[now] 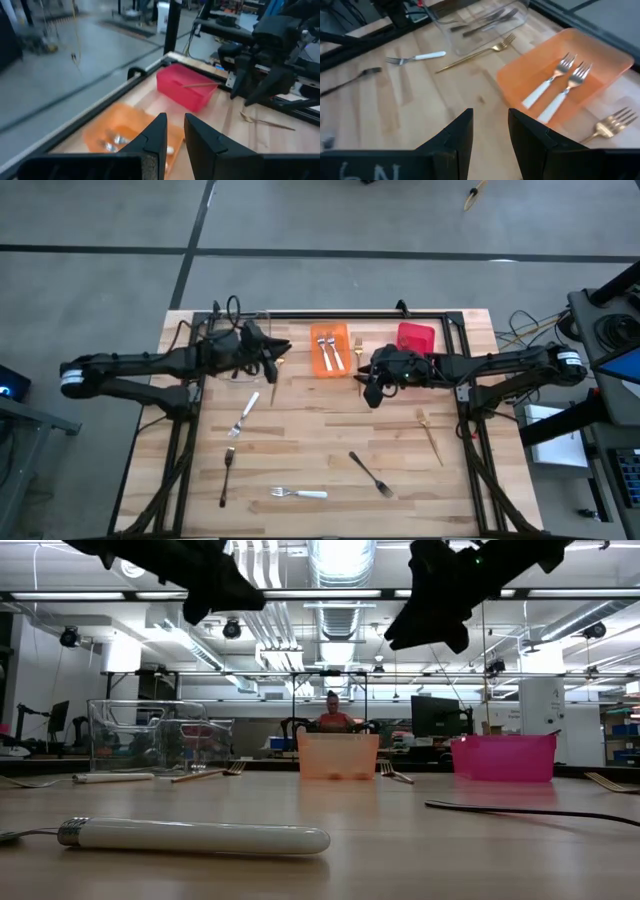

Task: Sort silverware by color (type)
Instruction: Put the top center gold fork into the red bin

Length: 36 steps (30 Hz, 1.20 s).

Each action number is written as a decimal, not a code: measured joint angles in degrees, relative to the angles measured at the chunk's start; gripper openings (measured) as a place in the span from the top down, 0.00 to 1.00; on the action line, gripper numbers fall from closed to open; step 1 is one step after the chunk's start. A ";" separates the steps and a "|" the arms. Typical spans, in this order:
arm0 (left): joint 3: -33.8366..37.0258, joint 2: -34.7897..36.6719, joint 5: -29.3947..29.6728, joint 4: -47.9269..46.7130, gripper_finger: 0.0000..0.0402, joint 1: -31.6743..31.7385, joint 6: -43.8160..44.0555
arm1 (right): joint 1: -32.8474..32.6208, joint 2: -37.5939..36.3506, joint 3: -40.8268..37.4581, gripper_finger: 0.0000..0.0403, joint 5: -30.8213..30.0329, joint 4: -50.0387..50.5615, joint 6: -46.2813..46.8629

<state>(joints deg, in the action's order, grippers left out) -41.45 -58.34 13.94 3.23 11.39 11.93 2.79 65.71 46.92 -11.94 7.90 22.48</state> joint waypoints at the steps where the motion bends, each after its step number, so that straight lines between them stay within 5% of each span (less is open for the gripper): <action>1: 0.04 -0.67 1.86 1.51 0.88 -1.32 -0.97 | -0.41 0.02 0.48 0.72 0.00 0.70 0.79; 8: 1.20 -5.96 6.07 14.20 0.88 -8.24 -9.33 | -2.70 4.04 5.51 0.72 -0.01 8.56 6.77; 18: 0.96 -9.34 6.07 14.62 0.88 -11.00 -12.88 | -2.97 14.08 14.89 0.72 -0.04 34.72 22.10; 25: 0.98 -9.12 6.07 12.77 0.88 -11.00 -12.73 | -2.89 22.19 17.18 0.72 -1.29 36.42 31.57; 36: 1.07 -8.92 6.07 11.90 0.88 -11.19 -10.87 | -1.46 31.95 23.72 0.72 -6.64 38.56 30.91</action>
<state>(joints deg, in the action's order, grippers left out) -40.38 -67.26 20.01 15.13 0.19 1.06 1.33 97.66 70.64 -18.58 46.46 53.39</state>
